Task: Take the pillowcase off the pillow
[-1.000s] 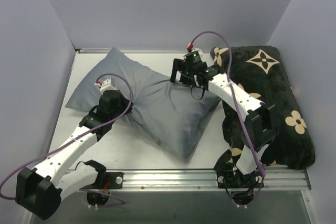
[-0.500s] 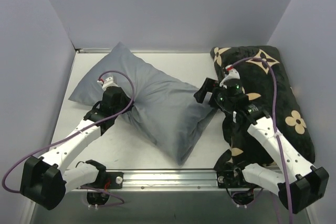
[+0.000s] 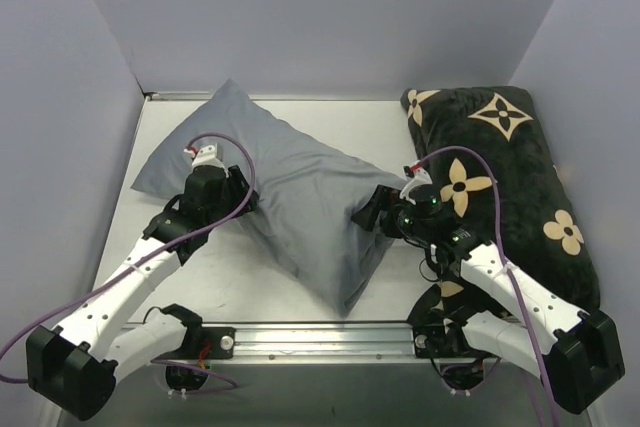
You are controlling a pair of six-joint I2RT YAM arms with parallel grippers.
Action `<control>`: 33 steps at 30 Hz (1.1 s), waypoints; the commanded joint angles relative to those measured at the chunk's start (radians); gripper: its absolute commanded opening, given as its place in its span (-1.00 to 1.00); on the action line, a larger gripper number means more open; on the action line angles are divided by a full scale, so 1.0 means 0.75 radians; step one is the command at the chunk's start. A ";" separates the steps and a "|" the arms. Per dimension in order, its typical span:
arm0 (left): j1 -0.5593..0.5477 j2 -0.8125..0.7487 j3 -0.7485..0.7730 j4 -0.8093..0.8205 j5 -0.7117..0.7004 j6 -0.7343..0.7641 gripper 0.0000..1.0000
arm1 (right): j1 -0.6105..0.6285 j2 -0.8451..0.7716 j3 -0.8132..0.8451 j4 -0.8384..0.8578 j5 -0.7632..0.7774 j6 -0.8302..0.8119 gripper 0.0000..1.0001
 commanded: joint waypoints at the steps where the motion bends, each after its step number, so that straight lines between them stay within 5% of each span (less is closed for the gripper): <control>1: -0.028 -0.063 0.133 -0.116 0.039 0.091 0.25 | 0.017 0.018 0.017 0.121 0.021 0.060 0.54; 8: -0.295 0.031 0.325 -0.211 -0.002 0.196 0.45 | 0.019 -0.023 0.053 0.027 0.068 0.054 -0.64; 19: -0.621 0.252 0.485 -0.155 -0.100 0.239 0.61 | 0.024 -0.142 0.196 -0.155 0.091 0.031 -0.72; 25: -0.772 0.338 0.538 -0.029 -0.116 0.296 0.70 | 0.028 -0.052 0.388 -0.176 0.032 0.050 -1.00; 33: -0.895 0.440 0.569 0.123 -0.222 0.362 0.76 | 0.038 0.151 0.714 -0.180 -0.058 0.074 -1.00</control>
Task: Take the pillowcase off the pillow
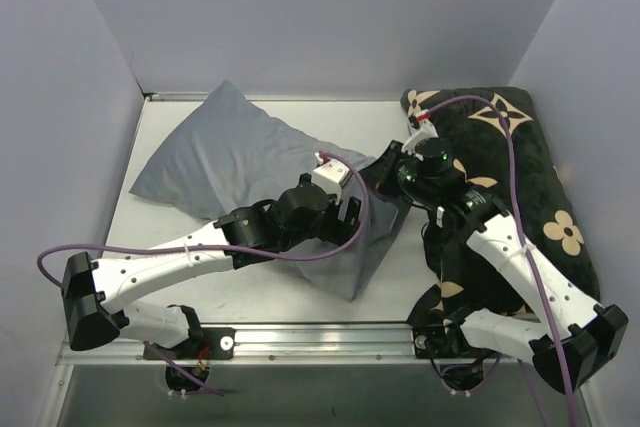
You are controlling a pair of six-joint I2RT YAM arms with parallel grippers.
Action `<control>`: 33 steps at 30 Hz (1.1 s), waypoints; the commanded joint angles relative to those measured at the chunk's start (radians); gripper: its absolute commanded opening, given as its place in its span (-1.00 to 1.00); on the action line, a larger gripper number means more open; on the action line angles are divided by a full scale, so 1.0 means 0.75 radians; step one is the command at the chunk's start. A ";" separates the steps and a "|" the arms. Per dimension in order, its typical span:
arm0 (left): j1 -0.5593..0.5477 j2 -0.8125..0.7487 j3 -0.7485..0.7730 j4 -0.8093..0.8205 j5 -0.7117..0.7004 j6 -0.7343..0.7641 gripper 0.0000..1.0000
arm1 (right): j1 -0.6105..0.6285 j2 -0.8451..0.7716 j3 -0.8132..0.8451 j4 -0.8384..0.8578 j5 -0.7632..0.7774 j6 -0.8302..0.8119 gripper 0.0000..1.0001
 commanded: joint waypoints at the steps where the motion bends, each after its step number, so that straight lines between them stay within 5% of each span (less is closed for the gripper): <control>1: -0.041 0.050 0.089 0.128 -0.096 0.063 0.76 | 0.022 0.069 0.175 0.076 -0.086 0.023 -1.00; 7: -0.080 0.142 0.150 0.102 -0.241 0.088 0.72 | 0.032 0.176 0.334 0.055 -0.105 0.023 -1.00; 11: -0.086 0.124 0.146 0.089 -0.288 0.063 0.16 | 0.024 0.235 0.445 0.000 -0.070 -0.022 -1.00; 12: -0.086 0.109 0.142 0.096 -0.296 0.059 -0.25 | 0.020 0.247 0.465 -0.014 -0.060 -0.028 -0.98; 16: -0.090 0.050 0.152 0.063 -0.321 0.059 -1.00 | -0.051 0.305 0.488 -0.031 -0.068 -0.036 -0.88; 24: -0.090 -0.038 0.232 -0.125 -0.421 -0.006 -1.00 | -0.162 0.362 0.482 -0.057 -0.021 -0.130 -0.64; 27: -0.084 -0.004 0.289 -0.195 -0.499 -0.010 -1.00 | -0.168 0.348 0.476 -0.086 -0.019 -0.150 -0.34; 31: 0.006 0.050 0.336 -0.240 -0.522 -0.047 -1.00 | -0.172 0.197 0.378 -0.120 0.036 -0.163 0.38; 33: 0.069 0.060 0.348 -0.219 -0.475 -0.049 -1.00 | -0.178 0.079 0.272 -0.137 0.038 -0.167 0.40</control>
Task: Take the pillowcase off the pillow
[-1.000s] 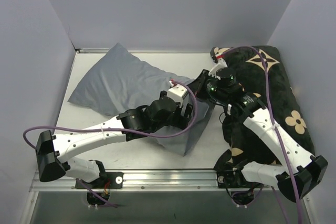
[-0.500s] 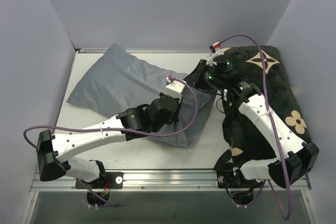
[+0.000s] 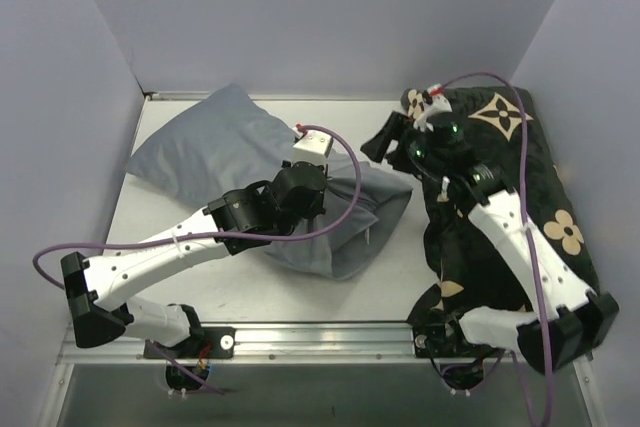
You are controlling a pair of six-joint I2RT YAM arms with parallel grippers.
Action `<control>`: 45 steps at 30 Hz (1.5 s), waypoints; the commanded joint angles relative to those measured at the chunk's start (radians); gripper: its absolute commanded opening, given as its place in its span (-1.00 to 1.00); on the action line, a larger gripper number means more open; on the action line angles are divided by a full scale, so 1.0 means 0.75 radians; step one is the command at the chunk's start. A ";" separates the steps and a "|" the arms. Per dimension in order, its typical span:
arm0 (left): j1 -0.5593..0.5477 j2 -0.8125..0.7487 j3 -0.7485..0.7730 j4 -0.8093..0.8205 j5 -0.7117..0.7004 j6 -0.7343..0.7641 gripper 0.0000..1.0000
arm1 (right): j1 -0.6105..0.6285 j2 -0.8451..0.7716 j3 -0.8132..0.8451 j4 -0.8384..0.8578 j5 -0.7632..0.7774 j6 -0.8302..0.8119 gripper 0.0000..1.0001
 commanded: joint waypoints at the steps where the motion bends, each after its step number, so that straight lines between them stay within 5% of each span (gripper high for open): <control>1: 0.094 0.009 0.099 -0.004 -0.042 -0.030 -1.00 | -0.010 -0.238 -0.145 -0.015 0.047 -0.020 0.34; 6: 0.114 0.060 0.199 -0.008 -0.029 0.032 -1.00 | 0.006 -0.555 -0.602 0.068 -0.063 0.029 -0.01; 9: 0.123 0.077 0.244 -0.023 -0.025 0.050 -1.00 | 0.079 -0.674 -0.791 0.177 -0.079 0.025 -0.06; 13: 0.119 0.093 0.312 -0.061 -0.001 0.058 -1.00 | 0.288 -0.617 -0.890 0.285 0.035 0.013 -0.10; 24: 0.024 0.101 0.449 -0.115 -0.076 0.097 -1.00 | 0.321 -0.204 -0.869 0.762 0.158 0.250 0.43; 35: 0.006 0.077 0.463 -0.145 -0.099 0.105 -1.00 | 0.325 -0.406 -1.033 1.062 0.264 0.371 0.72; 45: 0.000 0.091 0.478 -0.143 -0.087 0.105 -1.00 | 0.321 -0.315 -1.090 1.422 0.203 0.440 0.89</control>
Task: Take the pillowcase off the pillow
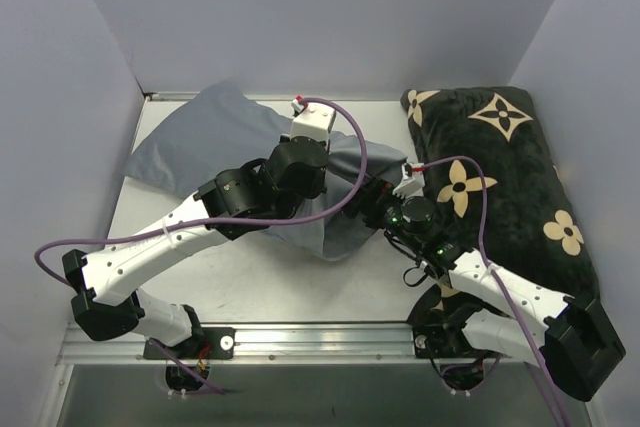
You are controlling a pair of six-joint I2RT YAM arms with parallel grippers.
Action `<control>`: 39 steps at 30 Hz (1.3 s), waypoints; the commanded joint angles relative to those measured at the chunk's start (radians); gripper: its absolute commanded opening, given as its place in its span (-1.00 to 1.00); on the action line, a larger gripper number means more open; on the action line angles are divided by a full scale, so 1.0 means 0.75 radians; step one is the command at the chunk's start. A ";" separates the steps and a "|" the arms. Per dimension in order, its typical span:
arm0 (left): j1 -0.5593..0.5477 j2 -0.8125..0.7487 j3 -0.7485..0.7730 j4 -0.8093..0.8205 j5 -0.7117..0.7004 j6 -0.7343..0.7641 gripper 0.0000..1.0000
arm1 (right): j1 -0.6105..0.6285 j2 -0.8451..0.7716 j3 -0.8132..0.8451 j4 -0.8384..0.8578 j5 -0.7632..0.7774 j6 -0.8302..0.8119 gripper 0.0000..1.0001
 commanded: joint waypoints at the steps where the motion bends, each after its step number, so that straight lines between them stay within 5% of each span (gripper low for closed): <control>1: -0.028 -0.030 0.086 0.070 0.001 0.009 -1.00 | -0.007 0.022 -0.004 0.341 -0.009 0.071 0.89; 14: -0.028 -0.021 0.080 0.054 -0.001 0.003 -1.00 | 0.003 -0.097 -0.006 0.420 0.007 0.065 1.00; 26: -0.034 0.003 0.086 0.058 0.012 -0.001 -1.00 | 0.048 0.048 0.062 0.210 -0.005 0.124 0.99; 31: -0.032 0.011 0.033 0.060 0.010 -0.019 -1.00 | 0.064 -0.031 0.092 0.090 0.009 0.073 0.32; 36: 0.039 -0.042 -0.132 0.094 0.044 -0.082 -1.00 | 0.156 -0.113 0.142 -0.078 0.009 0.004 0.19; 39: 0.107 -0.095 -0.263 0.180 0.095 -0.083 -1.00 | 0.187 -0.119 0.162 -0.101 -0.001 -0.015 -0.19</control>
